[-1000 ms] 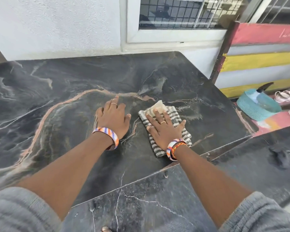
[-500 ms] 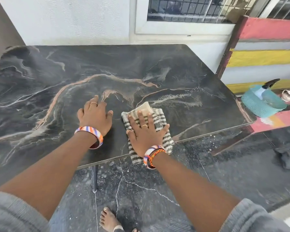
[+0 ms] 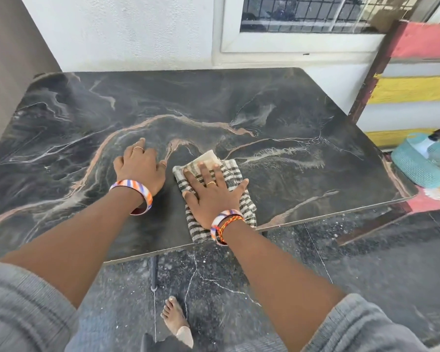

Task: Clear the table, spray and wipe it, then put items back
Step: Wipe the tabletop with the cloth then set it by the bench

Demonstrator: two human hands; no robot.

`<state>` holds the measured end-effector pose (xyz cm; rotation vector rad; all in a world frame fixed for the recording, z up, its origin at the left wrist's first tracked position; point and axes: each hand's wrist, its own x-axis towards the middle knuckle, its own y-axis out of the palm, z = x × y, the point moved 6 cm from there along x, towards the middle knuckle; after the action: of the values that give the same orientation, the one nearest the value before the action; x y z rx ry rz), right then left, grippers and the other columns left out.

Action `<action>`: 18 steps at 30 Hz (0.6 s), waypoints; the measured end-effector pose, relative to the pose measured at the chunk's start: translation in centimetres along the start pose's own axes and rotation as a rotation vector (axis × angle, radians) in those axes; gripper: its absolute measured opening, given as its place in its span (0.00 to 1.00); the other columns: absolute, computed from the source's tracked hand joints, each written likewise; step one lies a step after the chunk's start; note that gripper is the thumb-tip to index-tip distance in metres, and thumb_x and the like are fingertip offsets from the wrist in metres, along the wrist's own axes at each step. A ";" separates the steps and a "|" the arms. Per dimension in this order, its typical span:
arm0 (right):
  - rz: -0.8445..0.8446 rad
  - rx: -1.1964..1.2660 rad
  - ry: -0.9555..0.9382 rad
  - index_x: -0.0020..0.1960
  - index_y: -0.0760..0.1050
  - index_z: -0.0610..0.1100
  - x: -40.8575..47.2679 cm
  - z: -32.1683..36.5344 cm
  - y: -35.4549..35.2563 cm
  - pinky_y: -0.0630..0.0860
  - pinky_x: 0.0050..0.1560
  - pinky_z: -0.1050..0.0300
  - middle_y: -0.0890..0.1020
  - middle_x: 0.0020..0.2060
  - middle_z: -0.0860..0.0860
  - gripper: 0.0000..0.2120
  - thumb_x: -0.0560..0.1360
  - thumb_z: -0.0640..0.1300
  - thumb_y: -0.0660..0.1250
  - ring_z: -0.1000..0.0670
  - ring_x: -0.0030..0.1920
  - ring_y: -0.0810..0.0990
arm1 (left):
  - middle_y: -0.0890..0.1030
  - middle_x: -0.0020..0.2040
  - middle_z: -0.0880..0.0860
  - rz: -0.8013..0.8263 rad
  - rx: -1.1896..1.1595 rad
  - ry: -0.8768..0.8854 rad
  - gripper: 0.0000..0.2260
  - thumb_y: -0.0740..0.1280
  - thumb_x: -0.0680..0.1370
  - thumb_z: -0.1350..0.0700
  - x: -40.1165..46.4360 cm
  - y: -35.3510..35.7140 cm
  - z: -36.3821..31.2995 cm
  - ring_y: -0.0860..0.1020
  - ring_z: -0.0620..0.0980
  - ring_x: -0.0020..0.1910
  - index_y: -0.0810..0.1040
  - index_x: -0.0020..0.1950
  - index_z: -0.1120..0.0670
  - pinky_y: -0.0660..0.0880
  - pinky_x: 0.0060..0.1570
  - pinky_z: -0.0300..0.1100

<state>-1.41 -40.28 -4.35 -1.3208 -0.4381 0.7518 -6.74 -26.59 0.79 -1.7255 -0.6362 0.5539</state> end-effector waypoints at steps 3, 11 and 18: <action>-0.002 0.017 0.045 0.74 0.46 0.63 2.7 -1.3 -0.7 0.38 0.61 0.19 0.47 0.77 0.57 0.24 0.79 0.57 0.44 0.49 0.77 0.40 | 0.57 0.77 0.57 0.005 0.004 0.015 0.17 0.57 0.80 0.51 1.9 0.1 -0.2 0.57 0.58 0.75 0.71 0.66 0.57 0.54 0.71 0.55; -0.026 0.010 0.125 0.74 0.45 0.63 12.5 -2.7 -2.1 0.39 0.61 0.19 0.46 0.77 0.57 0.24 0.79 0.58 0.44 0.48 0.77 0.40 | 0.56 0.77 0.57 0.036 -0.017 0.031 0.18 0.56 0.80 0.51 11.0 1.1 0.6 0.55 0.57 0.76 0.69 0.68 0.56 0.52 0.72 0.55; -0.048 -0.007 0.198 0.74 0.45 0.64 24.2 -3.3 -3.8 0.40 0.62 0.19 0.46 0.77 0.57 0.24 0.80 0.58 0.44 0.48 0.77 0.40 | 0.58 0.77 0.57 0.035 -0.077 0.063 0.17 0.57 0.80 0.52 22.3 1.4 1.4 0.55 0.56 0.76 0.72 0.65 0.56 0.54 0.71 0.53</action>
<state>18.57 -25.68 -4.43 -1.3718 -0.3125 0.5738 9.03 -10.94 -1.70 -1.8220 -0.5905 0.5029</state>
